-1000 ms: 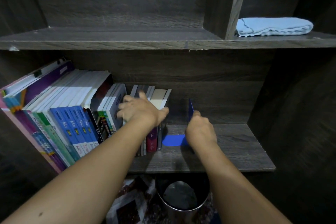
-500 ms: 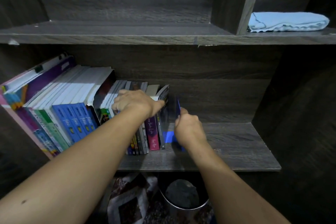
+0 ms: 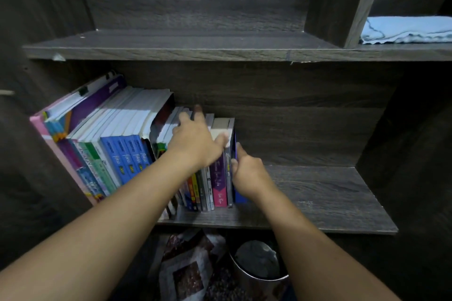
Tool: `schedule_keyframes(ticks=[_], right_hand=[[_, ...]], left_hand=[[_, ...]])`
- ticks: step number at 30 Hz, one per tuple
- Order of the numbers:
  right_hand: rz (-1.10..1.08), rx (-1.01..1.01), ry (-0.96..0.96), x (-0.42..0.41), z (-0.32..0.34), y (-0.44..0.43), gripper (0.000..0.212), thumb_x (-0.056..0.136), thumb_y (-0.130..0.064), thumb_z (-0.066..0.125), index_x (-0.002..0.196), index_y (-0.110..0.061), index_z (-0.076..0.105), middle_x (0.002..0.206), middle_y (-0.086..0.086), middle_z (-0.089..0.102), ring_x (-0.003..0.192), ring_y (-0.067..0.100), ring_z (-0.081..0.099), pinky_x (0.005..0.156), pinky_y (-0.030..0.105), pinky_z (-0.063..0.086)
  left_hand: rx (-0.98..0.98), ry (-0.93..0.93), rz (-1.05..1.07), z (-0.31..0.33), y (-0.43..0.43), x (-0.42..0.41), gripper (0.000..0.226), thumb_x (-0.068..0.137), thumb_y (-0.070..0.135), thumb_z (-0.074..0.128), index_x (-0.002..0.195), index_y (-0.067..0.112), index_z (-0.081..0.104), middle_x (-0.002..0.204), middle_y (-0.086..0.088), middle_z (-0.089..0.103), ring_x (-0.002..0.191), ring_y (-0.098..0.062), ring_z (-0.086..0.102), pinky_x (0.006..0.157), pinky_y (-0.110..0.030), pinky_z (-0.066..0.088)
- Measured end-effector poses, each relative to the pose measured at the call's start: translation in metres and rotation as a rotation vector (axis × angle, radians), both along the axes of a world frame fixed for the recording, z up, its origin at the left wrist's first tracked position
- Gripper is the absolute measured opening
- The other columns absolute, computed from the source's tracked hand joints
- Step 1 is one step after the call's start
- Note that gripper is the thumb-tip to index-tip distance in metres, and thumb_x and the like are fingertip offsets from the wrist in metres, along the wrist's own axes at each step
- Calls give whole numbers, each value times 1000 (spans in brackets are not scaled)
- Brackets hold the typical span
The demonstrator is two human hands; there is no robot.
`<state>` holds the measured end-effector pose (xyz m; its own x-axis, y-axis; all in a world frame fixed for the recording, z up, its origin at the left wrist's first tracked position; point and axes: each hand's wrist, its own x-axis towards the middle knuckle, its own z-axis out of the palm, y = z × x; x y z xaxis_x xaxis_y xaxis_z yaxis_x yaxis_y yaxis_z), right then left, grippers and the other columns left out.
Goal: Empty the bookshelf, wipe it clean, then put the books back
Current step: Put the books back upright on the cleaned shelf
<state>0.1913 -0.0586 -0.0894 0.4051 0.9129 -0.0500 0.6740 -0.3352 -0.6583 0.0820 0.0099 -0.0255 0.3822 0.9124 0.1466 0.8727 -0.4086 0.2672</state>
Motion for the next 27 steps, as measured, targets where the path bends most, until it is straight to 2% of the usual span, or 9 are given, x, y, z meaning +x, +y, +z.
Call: schedule_keyframes(ticks=[2,4,7,10,15,18,21,24,27], right_hand=[[60,-94,-2,1,1,-5,69,102,-21,43,156,-29,2,130,21,54,111,33,58,94,37,46],[117,-149,2,0,0,-9,90,96,-17,54,152,-37,-13,129,17,55,109,29,59,96,39,47],[161,-140,60,-1,-6,-10,115,85,-16,69,147,-39,-25,127,9,59,103,21,61,96,39,48],[190,-123,79,1,-19,-4,132,78,-19,79,138,-46,-36,123,5,62,97,16,61,93,37,48],[184,-46,161,8,-33,11,125,86,-12,71,127,-65,-34,130,5,58,101,13,58,93,36,44],[164,3,157,12,-38,16,122,87,-13,70,117,-75,-31,131,4,58,99,13,57,88,33,44],[167,9,155,14,-40,16,123,86,-12,71,114,-77,-30,133,3,57,99,12,57,92,36,46],[159,-15,158,13,-39,12,126,84,-8,72,122,-73,-29,138,4,54,101,10,55,97,39,44],[126,-68,125,15,-35,11,128,80,-8,75,136,-60,-28,142,8,51,114,18,55,100,43,40]], left_hand=[[79,95,-207,-9,-8,-26,90,89,61,50,154,14,10,156,-15,19,144,-35,19,112,-43,30],[175,213,-347,-24,-13,-47,99,83,54,65,154,13,11,158,-12,17,148,-29,4,116,-39,19],[391,383,-346,-42,-17,-59,116,58,43,89,150,9,26,152,-16,32,145,-33,19,113,-41,17],[527,438,-227,-45,-15,-58,118,40,54,90,140,14,43,144,-14,43,140,-35,28,108,-57,21],[498,315,-283,-54,0,-59,120,33,51,93,134,7,46,133,-16,52,125,-35,47,104,-50,35],[465,253,-266,-57,5,-52,119,30,45,95,132,3,49,130,-16,55,121,-35,51,102,-48,40],[484,244,-265,-60,9,-49,122,26,47,95,131,3,50,128,-16,56,119,-34,51,102,-47,41],[516,311,-231,-60,5,-54,136,30,59,90,142,5,34,135,-16,47,127,-35,42,110,-49,30],[546,479,-142,-61,-9,-62,142,61,63,77,149,6,-17,153,-22,12,143,-41,8,118,-50,0]])
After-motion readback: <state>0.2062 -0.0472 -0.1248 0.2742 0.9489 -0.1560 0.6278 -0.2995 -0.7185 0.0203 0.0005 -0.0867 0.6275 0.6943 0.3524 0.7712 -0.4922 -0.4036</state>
